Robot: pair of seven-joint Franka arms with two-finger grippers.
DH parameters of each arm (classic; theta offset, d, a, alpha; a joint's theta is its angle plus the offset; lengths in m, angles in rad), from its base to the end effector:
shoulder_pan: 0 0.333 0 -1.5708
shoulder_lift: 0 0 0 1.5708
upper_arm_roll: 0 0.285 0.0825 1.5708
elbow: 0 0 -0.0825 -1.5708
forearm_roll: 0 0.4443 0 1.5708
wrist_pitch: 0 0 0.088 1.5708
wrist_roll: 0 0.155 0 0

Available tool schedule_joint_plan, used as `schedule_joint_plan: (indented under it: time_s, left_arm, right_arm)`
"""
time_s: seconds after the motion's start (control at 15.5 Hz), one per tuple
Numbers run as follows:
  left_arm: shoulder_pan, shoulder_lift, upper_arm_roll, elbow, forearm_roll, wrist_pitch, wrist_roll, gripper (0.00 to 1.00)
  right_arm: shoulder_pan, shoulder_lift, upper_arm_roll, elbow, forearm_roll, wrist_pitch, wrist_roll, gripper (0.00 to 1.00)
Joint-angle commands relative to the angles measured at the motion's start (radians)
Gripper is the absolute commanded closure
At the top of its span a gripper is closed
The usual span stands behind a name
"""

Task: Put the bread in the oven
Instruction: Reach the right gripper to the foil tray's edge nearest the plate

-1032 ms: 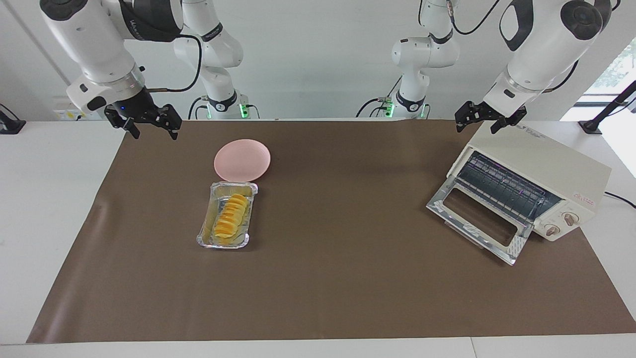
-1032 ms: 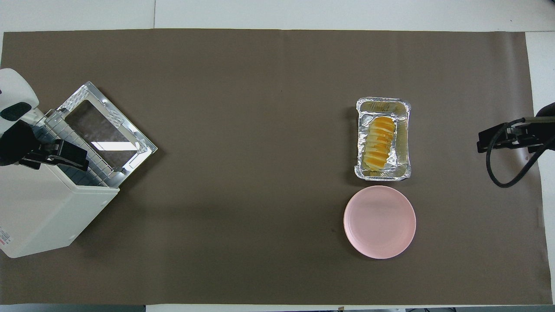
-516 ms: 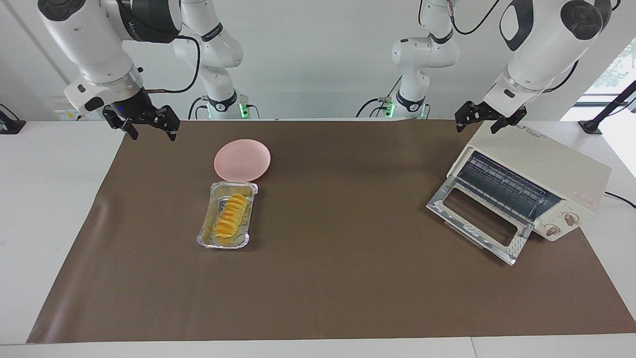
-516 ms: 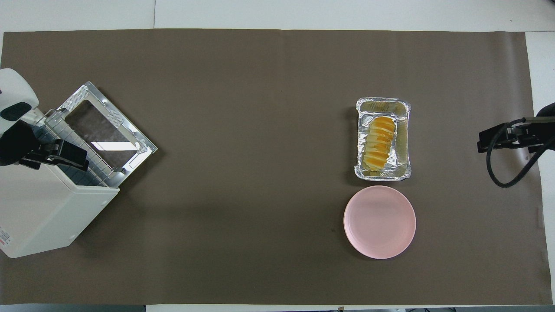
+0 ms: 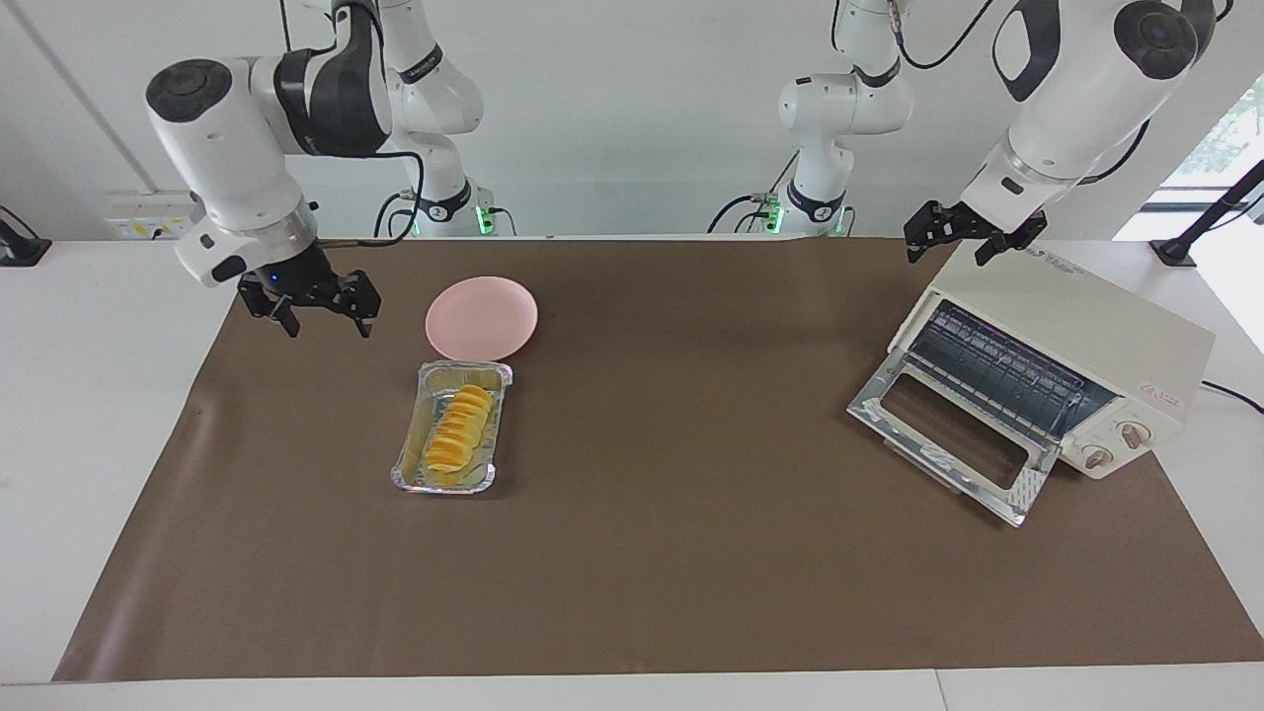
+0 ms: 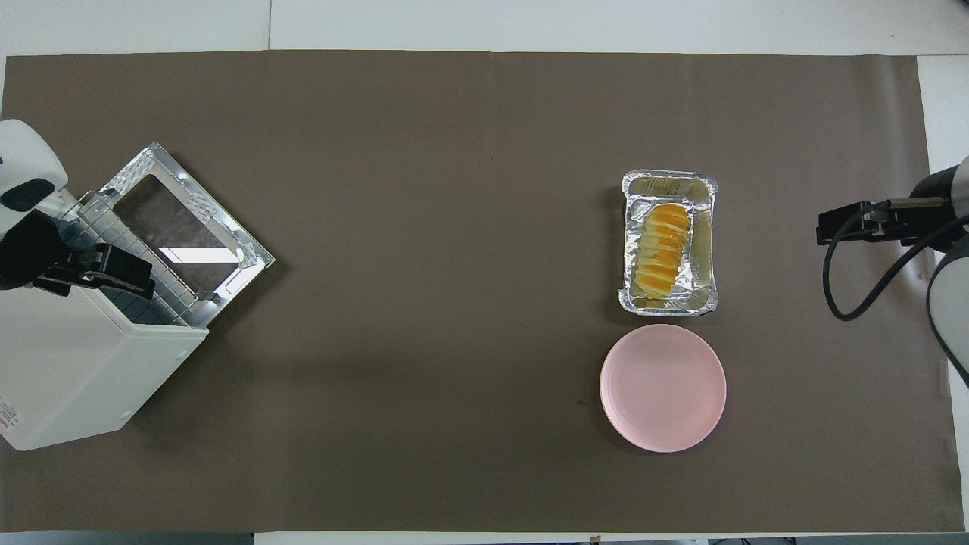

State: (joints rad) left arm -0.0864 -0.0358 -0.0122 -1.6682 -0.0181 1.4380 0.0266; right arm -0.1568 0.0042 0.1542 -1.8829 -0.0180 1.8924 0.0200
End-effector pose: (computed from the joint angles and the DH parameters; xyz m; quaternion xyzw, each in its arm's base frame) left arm 0.5741 -0.0599 0.5067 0.9933 -0.0626 -0.0973 0.0053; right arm 0.6204 -0.0038 0.4034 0.9999 -0.0085 0.0027 0.0082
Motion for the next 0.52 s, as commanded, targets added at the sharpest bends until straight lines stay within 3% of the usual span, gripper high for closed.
schedule_joint_plan:
  time_s: [0.0,0.45]
  left_arm:
    - [0.0,-0.015,0.0,-0.01,0.017,0.012,0.004,0.0]
    - [0.0,-0.015,0.001,-0.01,0.017,0.012,0.004,0.0]
  right_arm:
    - [-0.001,0.054,0.004,-0.036,0.02,0.043,-0.008,0.0]
    - [0.033,0.135,0.004,-0.088,0.02,0.243,-0.003,0.0]
